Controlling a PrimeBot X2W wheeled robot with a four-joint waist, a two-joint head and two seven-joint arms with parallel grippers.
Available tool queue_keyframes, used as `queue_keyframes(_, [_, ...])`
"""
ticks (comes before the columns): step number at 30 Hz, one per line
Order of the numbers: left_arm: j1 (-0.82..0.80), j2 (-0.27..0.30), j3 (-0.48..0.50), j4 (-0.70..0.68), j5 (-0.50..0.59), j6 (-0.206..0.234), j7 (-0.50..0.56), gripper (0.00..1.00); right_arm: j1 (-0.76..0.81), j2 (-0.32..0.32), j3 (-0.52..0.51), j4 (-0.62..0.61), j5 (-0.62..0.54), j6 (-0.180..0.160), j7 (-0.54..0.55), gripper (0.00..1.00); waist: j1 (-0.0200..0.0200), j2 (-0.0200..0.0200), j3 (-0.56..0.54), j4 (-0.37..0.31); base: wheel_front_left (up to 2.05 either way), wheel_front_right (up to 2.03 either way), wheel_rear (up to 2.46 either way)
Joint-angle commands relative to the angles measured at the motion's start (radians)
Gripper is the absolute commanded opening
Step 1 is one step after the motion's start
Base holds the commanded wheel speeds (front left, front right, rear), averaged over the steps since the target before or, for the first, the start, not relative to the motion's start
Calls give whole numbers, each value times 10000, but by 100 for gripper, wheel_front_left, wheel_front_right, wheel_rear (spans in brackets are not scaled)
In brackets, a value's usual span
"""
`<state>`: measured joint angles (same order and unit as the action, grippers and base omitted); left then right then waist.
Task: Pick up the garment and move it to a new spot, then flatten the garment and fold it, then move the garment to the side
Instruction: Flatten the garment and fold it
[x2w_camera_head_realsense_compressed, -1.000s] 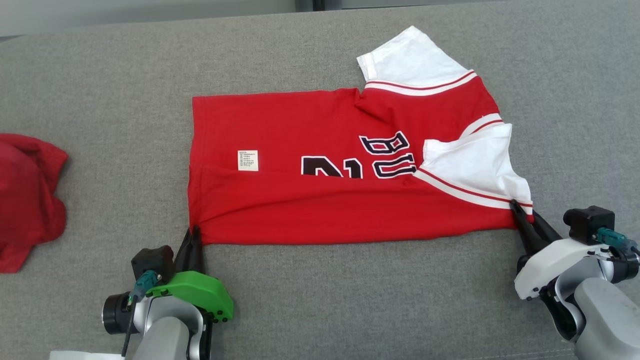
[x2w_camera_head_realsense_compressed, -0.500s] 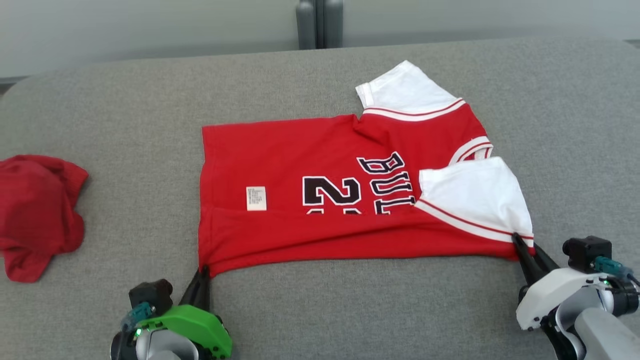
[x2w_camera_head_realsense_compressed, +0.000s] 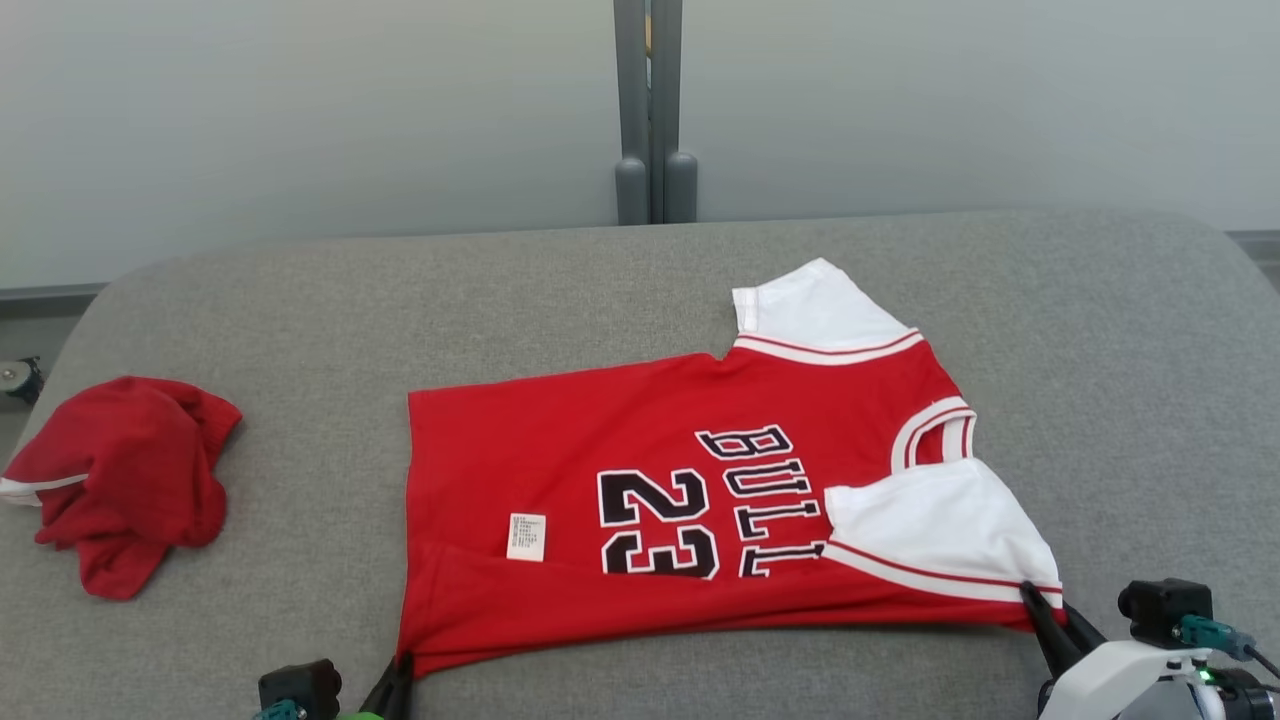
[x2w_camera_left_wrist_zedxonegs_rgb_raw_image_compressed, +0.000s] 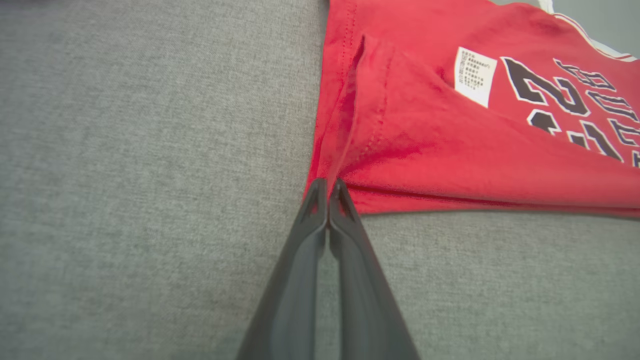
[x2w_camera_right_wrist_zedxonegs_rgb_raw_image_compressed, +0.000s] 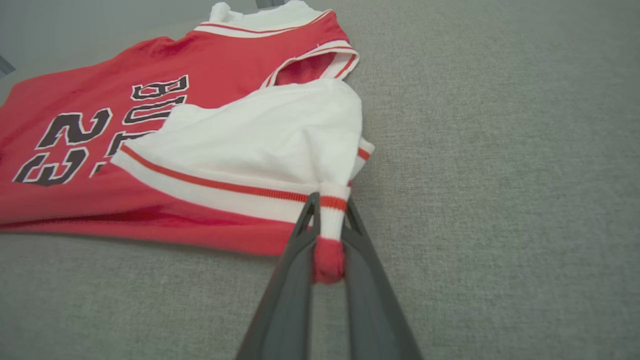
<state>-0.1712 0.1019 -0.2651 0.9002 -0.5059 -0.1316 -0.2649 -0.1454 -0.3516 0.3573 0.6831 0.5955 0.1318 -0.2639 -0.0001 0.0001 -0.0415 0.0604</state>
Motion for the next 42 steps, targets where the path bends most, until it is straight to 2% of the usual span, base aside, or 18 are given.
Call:
queue_keyframes(1, [240,220,-154,113,-242,32,13,0,279,-69,34,33,144,-23,-6,0,1,-1,-465,137,0,0,0])
queue_keyframes(9, [176,598,-753,45,-813,33,10,0,452,-322,20,-116,359,-23,-6,0,1,-1,-400,284,0,0,0])
queue_keyframes(18, [-461,237,-591,93,-544,37,10,0,-354,-173,52,284,-137,-23,-6,0,1,-1,343,405,0,0,0])
queue_keyframes(19, [-504,197,-564,216,-490,45,10,3,-431,-154,64,354,-173,-23,-6,0,1,-1,392,397,0,0,0])
queue_keyframes(20, [-573,149,-509,312,-440,47,10,29,-481,-133,63,436,-201,-23,-4,0,1,-1,423,386,0,0,0])
queue_keyframes(21, [-612,120,-425,395,-397,86,14,48,-487,-127,46,522,-216,-23,-6,0,1,-1,443,373,0,0,0])
queue_keyframes(22, [-603,112,-362,468,-319,116,16,94,-486,-125,10,634,-230,-23,-4,3,1,-1,455,357,0,0,0])
queue_keyframes(23, [-593,133,-268,480,-243,197,16,100,-499,-112,-28,700,-248,-23,-6,42,1,-1,463,338,0,0,0])
queue_keyframes(24, [-581,186,-133,412,-152,301,16,100,-516,-113,-88,723,-276,-23,-6,100,1,-1,463,317,0,0,0])
queue_keyframes(34, [-54,384,940,-613,854,813,8,100,-405,-17,-1573,360,-1155,-20,-4,100,1,-1,513,201,0,0,0])
queue_keyframes(38, [-388,227,1287,-1287,1290,880,8,100,-679,134,-2212,-199,-1743,-18,-6,100,1,-1,847,167,0,0,0])
queue_keyframes(42, [-1113,67,1421,-1664,1735,698,10,100,-1202,284,-2341,-661,-2181,-20,-6,100,1,-1,1374,74,0,0,0])
